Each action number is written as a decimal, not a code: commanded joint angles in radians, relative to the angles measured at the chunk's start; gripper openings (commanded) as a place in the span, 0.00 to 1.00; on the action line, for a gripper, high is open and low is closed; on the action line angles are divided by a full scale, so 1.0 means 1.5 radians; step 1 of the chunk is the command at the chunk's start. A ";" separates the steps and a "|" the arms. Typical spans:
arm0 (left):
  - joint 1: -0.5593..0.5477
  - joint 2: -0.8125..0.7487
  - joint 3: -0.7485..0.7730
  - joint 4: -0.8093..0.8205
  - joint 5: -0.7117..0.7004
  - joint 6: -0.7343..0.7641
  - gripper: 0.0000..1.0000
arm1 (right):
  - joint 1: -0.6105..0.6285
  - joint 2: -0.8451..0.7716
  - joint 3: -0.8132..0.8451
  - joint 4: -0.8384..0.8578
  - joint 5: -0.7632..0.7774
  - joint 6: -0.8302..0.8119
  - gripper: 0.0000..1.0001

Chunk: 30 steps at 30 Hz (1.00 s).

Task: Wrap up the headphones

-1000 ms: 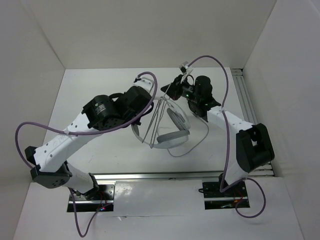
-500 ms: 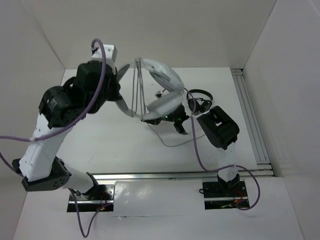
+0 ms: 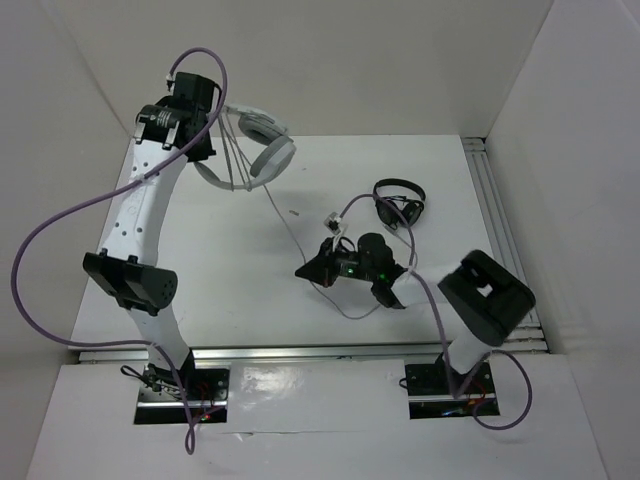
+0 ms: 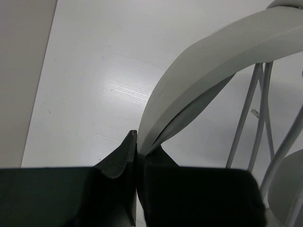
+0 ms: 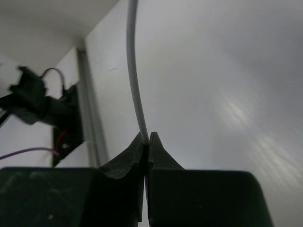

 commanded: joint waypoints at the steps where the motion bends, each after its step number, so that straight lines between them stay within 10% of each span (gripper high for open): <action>1: 0.007 -0.010 -0.019 0.081 -0.059 -0.067 0.00 | 0.076 -0.134 -0.015 -0.108 0.037 -0.078 0.00; 23: -0.005 -0.006 -0.311 0.097 -0.117 -0.201 0.00 | 0.281 -0.243 0.371 -0.777 0.006 -0.350 0.00; 30: -0.019 -0.094 -0.418 0.164 -0.061 -0.178 0.00 | 0.267 -0.260 0.361 -0.765 0.138 -0.365 0.00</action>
